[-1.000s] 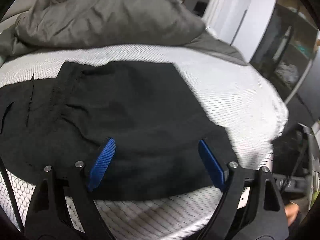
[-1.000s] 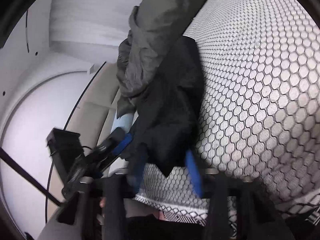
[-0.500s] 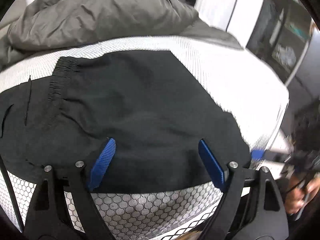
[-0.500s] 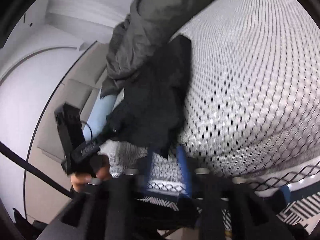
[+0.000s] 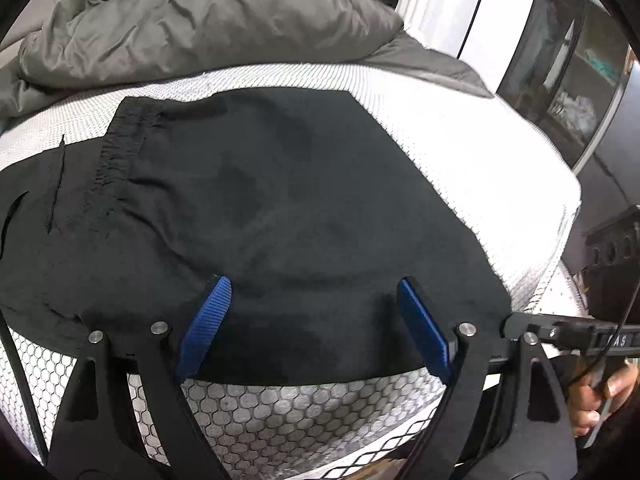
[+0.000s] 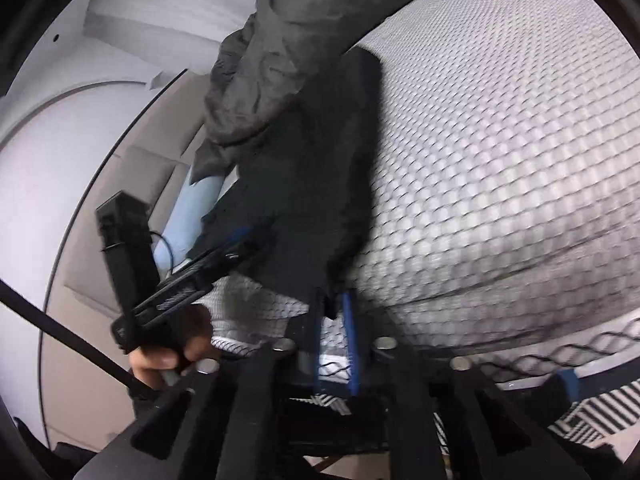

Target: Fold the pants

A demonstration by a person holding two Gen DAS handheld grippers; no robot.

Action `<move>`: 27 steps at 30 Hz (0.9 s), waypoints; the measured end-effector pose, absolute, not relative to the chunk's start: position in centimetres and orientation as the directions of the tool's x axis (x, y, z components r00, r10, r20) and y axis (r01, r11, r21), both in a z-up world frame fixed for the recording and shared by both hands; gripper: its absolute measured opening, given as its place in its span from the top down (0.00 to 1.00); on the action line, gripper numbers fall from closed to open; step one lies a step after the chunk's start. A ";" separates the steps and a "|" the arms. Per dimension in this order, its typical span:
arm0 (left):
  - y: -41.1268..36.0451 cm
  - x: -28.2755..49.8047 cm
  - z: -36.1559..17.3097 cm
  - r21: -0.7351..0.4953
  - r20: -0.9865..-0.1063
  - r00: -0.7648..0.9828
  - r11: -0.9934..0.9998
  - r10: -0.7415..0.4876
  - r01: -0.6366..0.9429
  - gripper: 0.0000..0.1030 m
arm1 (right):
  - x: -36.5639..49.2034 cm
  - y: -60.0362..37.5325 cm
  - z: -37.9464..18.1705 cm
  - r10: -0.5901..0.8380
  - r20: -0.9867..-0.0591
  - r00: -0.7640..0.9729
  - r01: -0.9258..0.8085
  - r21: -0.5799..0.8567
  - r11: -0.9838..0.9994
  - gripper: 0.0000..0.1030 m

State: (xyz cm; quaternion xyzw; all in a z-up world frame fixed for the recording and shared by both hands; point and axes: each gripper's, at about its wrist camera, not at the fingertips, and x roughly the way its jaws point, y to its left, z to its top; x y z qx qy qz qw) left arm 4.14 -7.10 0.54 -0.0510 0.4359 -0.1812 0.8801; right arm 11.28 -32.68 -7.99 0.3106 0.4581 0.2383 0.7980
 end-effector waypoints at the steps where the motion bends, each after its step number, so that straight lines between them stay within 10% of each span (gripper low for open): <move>1: -7.3 4.3 0.5 -0.239 -0.754 0.553 0.932 -0.354 0.271 0.19 | 11.4 -33.0 -7.9 0.655 -0.576 0.489 -0.082 0.717 0.692 0.60; 6: -7.7 5.1 -0.3 -0.211 -0.784 0.535 0.946 -0.314 0.246 0.19 | 12.7 -32.4 -8.4 0.693 -0.525 0.495 -0.094 0.760 0.643 0.52; 9: -7.4 5.4 -0.3 -0.219 -0.782 0.538 0.947 -0.314 0.235 0.19 | 12.3 -32.0 -9.3 0.678 -0.544 0.495 -0.094 0.741 0.664 0.87; 13: -6.7 5.6 -0.2 -0.219 -0.783 0.542 0.951 -0.305 0.219 0.19 | 10.8 -30.5 -9.6 0.683 -0.616 0.393 -0.167 0.682 0.712 0.89; 16: -5.4 5.0 1.7 -0.240 -0.748 0.573 0.942 -0.335 0.236 0.19 | 10.5 -30.5 -7.6 0.571 -0.696 0.435 -0.198 0.545 0.815 0.77; 19: -3.2 4.8 3.7 -0.255 -0.705 0.620 0.939 -0.345 0.233 0.17 | 12.3 -31.9 -4.9 0.538 -0.655 0.531 -0.209 0.514 0.832 0.36; 27: 5.6 10.7 0.8 -0.138 -0.796 0.600 0.989 -0.085 -0.043 0.16 | 22.9 -30.9 -5.5 0.552 -0.694 0.462 -0.220 0.513 0.829 0.21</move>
